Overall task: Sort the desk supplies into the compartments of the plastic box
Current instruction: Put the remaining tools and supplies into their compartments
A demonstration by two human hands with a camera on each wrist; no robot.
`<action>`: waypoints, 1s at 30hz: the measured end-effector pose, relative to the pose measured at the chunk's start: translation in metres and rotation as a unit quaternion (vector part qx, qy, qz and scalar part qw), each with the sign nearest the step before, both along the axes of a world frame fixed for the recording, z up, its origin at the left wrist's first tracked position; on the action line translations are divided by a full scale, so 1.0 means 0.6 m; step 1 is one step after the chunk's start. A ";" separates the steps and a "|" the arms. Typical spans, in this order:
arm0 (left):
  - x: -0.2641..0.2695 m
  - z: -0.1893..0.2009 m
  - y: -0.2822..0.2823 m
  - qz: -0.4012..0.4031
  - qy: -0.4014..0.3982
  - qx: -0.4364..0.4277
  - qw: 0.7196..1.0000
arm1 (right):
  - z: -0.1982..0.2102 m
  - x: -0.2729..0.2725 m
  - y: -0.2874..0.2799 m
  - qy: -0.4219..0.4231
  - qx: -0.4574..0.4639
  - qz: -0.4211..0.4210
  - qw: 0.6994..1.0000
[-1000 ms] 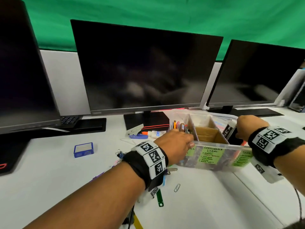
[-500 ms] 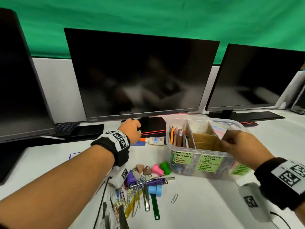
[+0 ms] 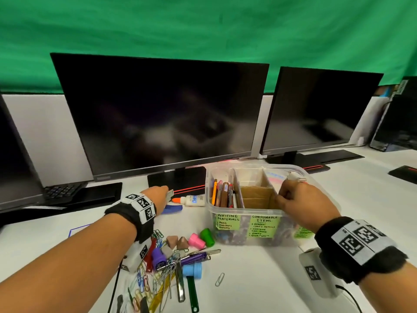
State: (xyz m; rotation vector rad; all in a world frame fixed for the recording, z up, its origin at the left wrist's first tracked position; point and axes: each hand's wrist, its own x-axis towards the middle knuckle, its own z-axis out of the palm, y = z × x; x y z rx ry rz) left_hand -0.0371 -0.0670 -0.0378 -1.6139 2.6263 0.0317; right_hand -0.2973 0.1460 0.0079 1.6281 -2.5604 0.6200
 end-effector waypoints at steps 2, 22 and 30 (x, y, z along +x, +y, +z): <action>0.003 0.014 0.011 0.015 0.069 -0.015 0.997 | 0.000 0.001 0.001 -0.004 0.000 -0.001 1.000; -0.085 0.179 0.205 -0.254 0.330 0.037 0.908 | 0.115 0.071 0.018 -0.068 -0.060 0.177 0.980; -0.113 0.168 0.199 -0.238 0.360 0.037 0.901 | 0.156 0.061 0.007 0.063 -0.027 0.146 0.987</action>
